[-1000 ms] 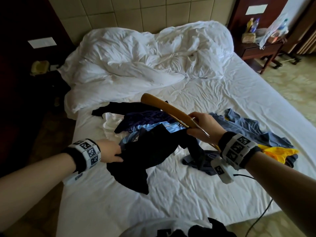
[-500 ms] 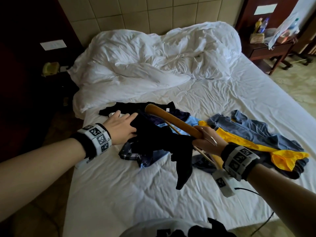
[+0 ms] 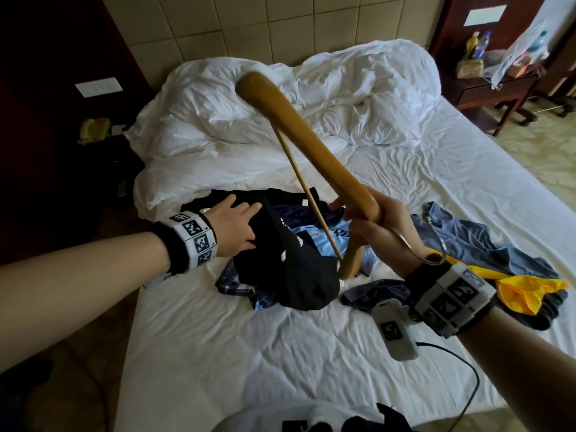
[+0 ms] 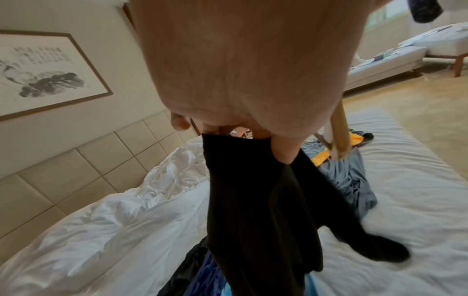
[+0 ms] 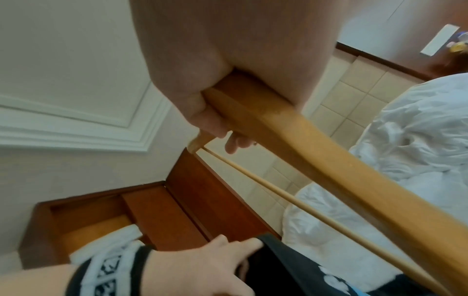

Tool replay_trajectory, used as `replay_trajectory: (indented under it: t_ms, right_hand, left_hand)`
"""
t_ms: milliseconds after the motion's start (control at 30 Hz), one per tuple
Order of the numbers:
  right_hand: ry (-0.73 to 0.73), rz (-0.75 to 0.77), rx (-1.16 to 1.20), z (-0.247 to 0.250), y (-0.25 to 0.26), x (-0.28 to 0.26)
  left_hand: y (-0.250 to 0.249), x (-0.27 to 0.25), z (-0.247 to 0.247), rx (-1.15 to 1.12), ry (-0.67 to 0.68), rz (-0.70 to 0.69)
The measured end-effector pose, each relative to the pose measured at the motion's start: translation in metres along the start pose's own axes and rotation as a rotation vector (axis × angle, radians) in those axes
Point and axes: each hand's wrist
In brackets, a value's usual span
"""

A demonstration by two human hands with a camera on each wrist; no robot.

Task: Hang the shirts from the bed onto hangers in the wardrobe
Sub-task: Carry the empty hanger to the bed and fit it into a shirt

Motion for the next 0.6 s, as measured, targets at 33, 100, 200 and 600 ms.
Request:
replay_trajectory:
  t_ms: [33, 100, 200, 600]
  right_hand:
    - [-0.023, 0.021, 0.029, 0.000, 0.008, 0.002]
    - [-0.057, 0.083, 0.119, -0.003, 0.022, 0.006]
    - [-0.087, 0.164, 0.222, -0.015, 0.038, 0.010]
    - [-0.218, 0.116, 0.269, -0.058, 0.021, 0.008]
  left_hand:
    - [-0.002, 0.000, 0.001, -0.001, -0.003, -0.009]
    - [-0.006, 0.000, 0.005, -0.014, 0.006, -0.028]
    - [-0.009, -0.001, 0.014, -0.049, 0.045, -0.052]
    - [-0.012, -0.014, 0.030, -0.221, -0.019, -0.028]
Point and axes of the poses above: each hand's wrist, its own x-axis towards the middle knuckle, its own z-axis out of the back of the hand, y = z × x, and after that the axes turned 7 degrees about z, right-handed
